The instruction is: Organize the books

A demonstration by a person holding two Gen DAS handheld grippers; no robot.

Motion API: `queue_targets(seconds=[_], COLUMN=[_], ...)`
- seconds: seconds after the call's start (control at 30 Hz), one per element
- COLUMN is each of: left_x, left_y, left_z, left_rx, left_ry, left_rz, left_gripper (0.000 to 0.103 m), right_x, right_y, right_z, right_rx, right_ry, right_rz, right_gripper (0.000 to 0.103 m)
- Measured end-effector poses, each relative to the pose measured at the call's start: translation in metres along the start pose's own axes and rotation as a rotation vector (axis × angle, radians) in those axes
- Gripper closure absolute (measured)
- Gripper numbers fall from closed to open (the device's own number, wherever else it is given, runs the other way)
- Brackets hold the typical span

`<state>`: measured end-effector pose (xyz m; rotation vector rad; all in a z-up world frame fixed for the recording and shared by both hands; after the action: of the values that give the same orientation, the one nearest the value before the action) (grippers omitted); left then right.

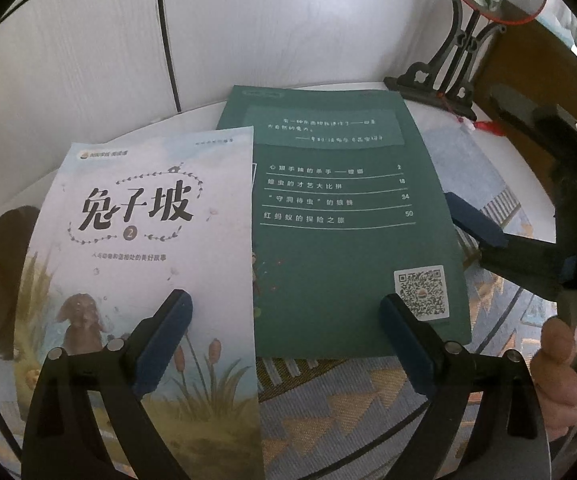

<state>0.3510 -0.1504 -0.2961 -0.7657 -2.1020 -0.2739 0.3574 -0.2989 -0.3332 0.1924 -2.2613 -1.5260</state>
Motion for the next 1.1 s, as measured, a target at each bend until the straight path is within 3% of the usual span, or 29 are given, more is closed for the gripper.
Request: queue_targets(seconds=[0.07,0.17,0.23,0.3,0.33,0.47,0.67,0.93,1.1], left_x=[0.003,0.006,0.006,0.007,0.008,0.017,0.043,0.067,0.089], left_y=[0.001,0.004,0.005,0.006,0.007,0.011,0.016,0.005,0.001], left_z=[-0.001,-0.002,-0.001,-0.001,0.001,0.006,0.012,0.021,0.040], left_rx=[0.028,0.066,0.058,0.067,0.080,0.102,0.153,0.121,0.210], left_ry=[-0.006,-0.011,-0.008,-0.013,-0.013,-0.010,-0.021,-0.015,0.024], left_rz=[0.018,0.053,0.050,0.047,0.043,0.048,0.033,0.000,-0.021], left_gripper=[0.010,0.010,0.010,0.010,0.010,0.019,0.020,0.020,0.020], right_x=[-0.011,-0.011,-0.011,-0.008,-0.008,-0.003,0.012,0.065,0.110], right_y=[0.002,0.006,-0.003,-0.019,-0.024,-0.020,-0.007,0.005,0.028], right_z=[0.020,0.031,0.031,0.031,0.032,0.035,0.041,0.043,0.044], right_rx=[-0.031,0.048,-0.002,-0.031,-0.019,-0.031,-0.031,-0.053,-0.017], right_ry=[0.087,0.070,0.062,0.053,0.054,0.051,0.072,0.051,0.036], right_rz=[-0.022,0.041,0.071,0.132,0.162,0.132,0.112,0.078,0.075], right_gripper=[0.027,0.032,0.048,0.088,0.094,0.096,0.096,0.096,0.096])
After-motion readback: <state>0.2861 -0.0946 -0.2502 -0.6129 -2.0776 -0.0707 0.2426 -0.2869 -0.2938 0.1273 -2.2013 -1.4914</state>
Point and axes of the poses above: each gripper's, at about its wrist camera, not at the fingertips, and x roughly against the way its jaws point, y to its left, z to its underside, the point moved 8 cm from there along -x, roughly the way its jaws point, and after that the axes turned 10 degrees about -y, right-handed, at the moved point
